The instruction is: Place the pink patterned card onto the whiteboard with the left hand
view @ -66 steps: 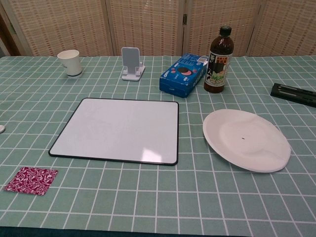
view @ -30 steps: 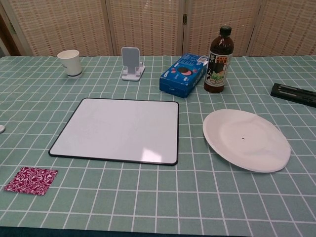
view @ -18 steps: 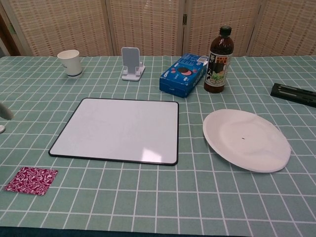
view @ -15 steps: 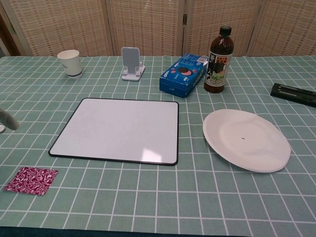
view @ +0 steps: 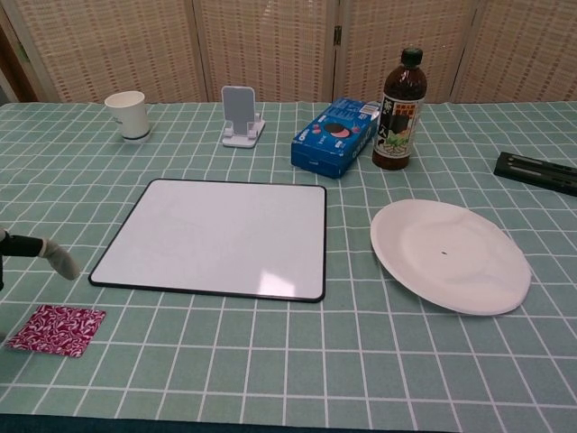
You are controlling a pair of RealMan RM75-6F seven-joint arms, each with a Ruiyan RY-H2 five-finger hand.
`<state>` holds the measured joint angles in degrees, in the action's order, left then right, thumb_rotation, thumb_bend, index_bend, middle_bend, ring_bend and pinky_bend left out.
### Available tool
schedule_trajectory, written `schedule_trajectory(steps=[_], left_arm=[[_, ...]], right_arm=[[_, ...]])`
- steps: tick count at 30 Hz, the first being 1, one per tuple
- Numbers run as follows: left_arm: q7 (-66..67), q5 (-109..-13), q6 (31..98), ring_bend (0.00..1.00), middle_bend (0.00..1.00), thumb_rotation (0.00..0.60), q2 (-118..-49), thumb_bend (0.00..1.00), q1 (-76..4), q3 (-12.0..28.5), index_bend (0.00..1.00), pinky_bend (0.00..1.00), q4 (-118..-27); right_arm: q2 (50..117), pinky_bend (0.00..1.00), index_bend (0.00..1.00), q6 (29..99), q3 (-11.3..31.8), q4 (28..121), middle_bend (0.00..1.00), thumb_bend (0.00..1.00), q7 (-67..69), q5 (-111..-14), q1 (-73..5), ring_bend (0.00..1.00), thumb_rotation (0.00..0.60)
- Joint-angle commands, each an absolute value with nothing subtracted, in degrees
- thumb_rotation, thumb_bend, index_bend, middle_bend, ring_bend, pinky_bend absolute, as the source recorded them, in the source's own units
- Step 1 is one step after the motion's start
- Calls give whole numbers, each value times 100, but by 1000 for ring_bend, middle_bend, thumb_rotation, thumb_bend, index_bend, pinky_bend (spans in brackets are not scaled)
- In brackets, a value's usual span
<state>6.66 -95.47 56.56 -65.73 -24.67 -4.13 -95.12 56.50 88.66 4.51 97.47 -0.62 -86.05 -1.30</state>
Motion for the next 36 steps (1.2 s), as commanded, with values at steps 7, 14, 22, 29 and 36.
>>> schedule_trajectory(steps=[7,14,22,29,36], left_arm=[[973,-9056,5302,974,986,600,-6801,230,-2597,-389,268,977,-9551],[1294,-8580,5114,974,986,600,-6957,230,-2663,-330,276,977,-9547],[1635,-8099,4980,975,987,600,-7048,230,-2724,-303,279,977,-9564],[1779,-7842,4937,976,987,600,-7095,230,-2767,-300,280,977,-9568],[1852,-7719,4955,976,987,600,-7122,231,-2793,-330,283,977,-9580]], right_arm=[[5639,301,225,8846,445,9727,251,250,-29,-8593,-126,232,600],[5639,301,225,8795,434,9691,251,250,15,-8602,-145,232,600],[5656,301,225,8768,424,9623,251,250,88,-8603,-152,232,600],[5667,301,224,8773,422,9573,251,250,135,-8613,-151,232,600],[5668,301,225,8773,417,9533,251,250,173,-8606,-142,232,600]])
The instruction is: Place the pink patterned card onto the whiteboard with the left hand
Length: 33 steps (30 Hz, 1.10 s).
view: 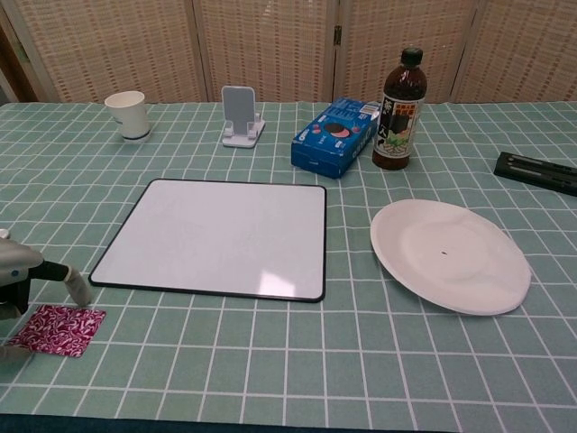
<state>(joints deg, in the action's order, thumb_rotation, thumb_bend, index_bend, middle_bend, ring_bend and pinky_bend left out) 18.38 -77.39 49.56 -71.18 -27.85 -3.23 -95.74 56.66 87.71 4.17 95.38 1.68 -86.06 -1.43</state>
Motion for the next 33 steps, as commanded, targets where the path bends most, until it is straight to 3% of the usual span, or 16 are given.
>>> schedule_trajectory(steps=[1,33], left_arm=[[1865,-7699,4956,976,987,600,-7124,231,-2800,-333,285,978,-9588],[1646,-7740,5271,979,992,600,-7181,231,-2785,-404,356,979,-9486]], right_arm=[[5670,301,225,8771,417,9525,251,250,179,-8603,-141,232,600],[5626,301,224,8771,427,9575,251,250,161,-8581,-141,232,600]])
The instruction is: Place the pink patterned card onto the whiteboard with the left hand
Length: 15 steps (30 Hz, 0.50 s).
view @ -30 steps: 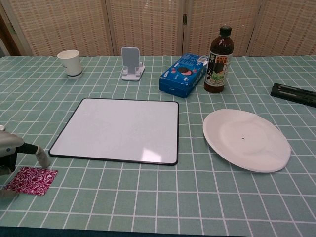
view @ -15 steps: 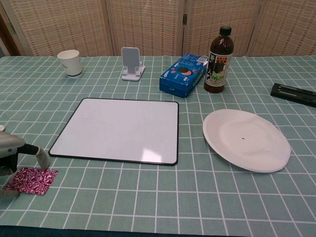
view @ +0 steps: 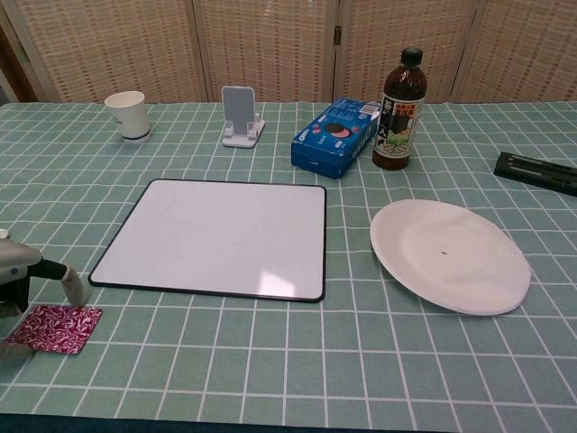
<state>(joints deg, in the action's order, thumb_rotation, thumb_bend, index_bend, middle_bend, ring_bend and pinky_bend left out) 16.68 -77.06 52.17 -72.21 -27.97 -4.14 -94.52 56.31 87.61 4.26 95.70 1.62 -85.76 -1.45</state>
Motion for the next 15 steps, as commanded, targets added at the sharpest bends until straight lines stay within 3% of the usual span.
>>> schedule_trajectory(steps=[1,15], left_arm=[[1618,-7761,5311,979,992,600,-7151,230,-2785,-384,355,979,-9513],[1468,-7652,5115,978,992,600,-7226,230,-3378,276,347,979,-9392]], right_arm=[[5623,301,224,8782,429,9579,251,250,160,-8587,-139,232,600],[5600,301,225,8765,447,9628,251,250,127,-8625,-179,232,600]])
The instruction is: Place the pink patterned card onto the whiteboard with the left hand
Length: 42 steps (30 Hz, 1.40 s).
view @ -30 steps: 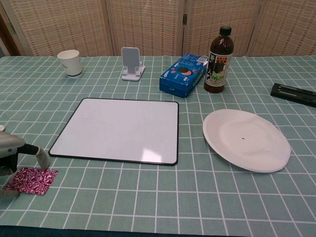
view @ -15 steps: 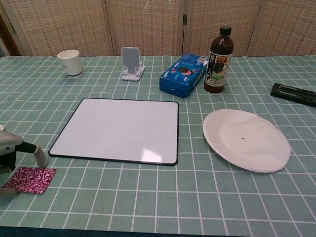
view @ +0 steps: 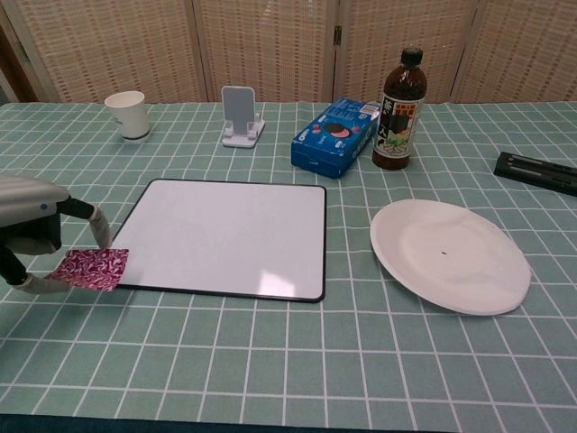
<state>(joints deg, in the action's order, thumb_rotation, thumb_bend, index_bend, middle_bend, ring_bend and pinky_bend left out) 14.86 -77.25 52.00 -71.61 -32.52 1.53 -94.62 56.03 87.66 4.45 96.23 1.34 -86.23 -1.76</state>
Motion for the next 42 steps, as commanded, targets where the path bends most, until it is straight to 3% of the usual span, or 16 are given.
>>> schedule_trajectory(steps=[1,14,22,32,42], left_arm=[[1466,-7610,5065,978,992,600,-7259,230,-3457,349,347,979,-9361],[1805,-6641,4137,978,992,600,-7842,230,-4436,831,316,979,-8750],[2061,-6227,4267,976,986,600,-8063,231,-4639,857,145,979,-8620],[2016,-6165,4727,976,987,600,-7483,230,-4306,602,284,979,-8805],[1600,-6440,4966,976,987,600,-7192,230,-3776,157,301,979,-8450]], right_arm=[[5598,301,225,8761,448,9634,251,250,118,-8621,-181,232,600],[5592,301,225,8773,444,9639,251,250,116,-8559,-148,232,600],[5577,301,225,8816,448,9621,251,250,144,-8518,-105,232,600],[5579,301,224,8814,451,9599,251,250,186,-8544,-111,232,600],[5620,301,225,8773,453,9600,251,250,172,-8622,-171,232,600]])
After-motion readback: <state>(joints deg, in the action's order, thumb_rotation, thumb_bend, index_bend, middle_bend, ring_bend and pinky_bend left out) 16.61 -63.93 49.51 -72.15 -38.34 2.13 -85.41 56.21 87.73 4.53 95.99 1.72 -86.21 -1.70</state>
